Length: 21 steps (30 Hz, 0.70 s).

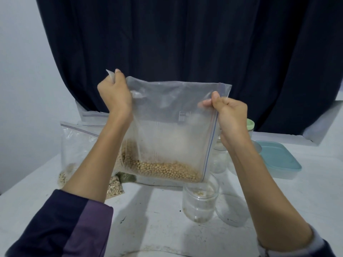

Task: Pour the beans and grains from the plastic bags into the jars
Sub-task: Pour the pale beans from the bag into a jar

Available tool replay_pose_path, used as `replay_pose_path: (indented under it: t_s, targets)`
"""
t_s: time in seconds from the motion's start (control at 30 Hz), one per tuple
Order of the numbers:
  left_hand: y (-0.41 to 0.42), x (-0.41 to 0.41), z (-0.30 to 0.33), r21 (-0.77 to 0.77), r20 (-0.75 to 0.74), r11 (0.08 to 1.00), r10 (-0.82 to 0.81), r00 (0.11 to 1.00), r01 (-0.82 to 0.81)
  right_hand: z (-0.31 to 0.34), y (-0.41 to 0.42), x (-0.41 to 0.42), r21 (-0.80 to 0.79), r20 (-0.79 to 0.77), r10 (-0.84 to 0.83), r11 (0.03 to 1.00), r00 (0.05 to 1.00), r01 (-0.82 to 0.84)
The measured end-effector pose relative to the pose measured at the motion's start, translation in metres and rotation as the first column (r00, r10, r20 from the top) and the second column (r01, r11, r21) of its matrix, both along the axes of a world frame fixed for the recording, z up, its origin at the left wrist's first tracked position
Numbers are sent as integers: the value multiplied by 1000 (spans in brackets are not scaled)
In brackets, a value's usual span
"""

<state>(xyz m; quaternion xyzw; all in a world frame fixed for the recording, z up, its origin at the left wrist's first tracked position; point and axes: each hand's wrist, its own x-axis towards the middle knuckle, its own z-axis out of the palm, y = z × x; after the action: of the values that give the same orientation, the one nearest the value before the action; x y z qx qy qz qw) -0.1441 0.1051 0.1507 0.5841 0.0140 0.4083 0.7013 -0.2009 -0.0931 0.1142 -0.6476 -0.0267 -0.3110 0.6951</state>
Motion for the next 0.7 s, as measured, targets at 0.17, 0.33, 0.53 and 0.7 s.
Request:
replay_pose_path:
  t_s: [0.17, 0.33, 0.53, 0.7]
  targets:
    - [1, -1, 0, -3, 9, 1000, -5, 1000, 5, 1, 0, 0, -19, -11, 15, 1000, 1000, -15]
    - [2, -2, 0, -3, -2, 1000, 9, 1000, -9, 3, 1, 0, -50, -21, 55, 997, 998, -56]
    - [2, -3, 1, -13, -12, 1000, 18, 1000, -18, 2, 1, -1, -8, -21, 50, 999, 999, -50]
    - [2, -3, 0, 4, -32, 999, 48, 998, -48, 2, 0, -1, -15, -29, 69, 997, 997, -69]
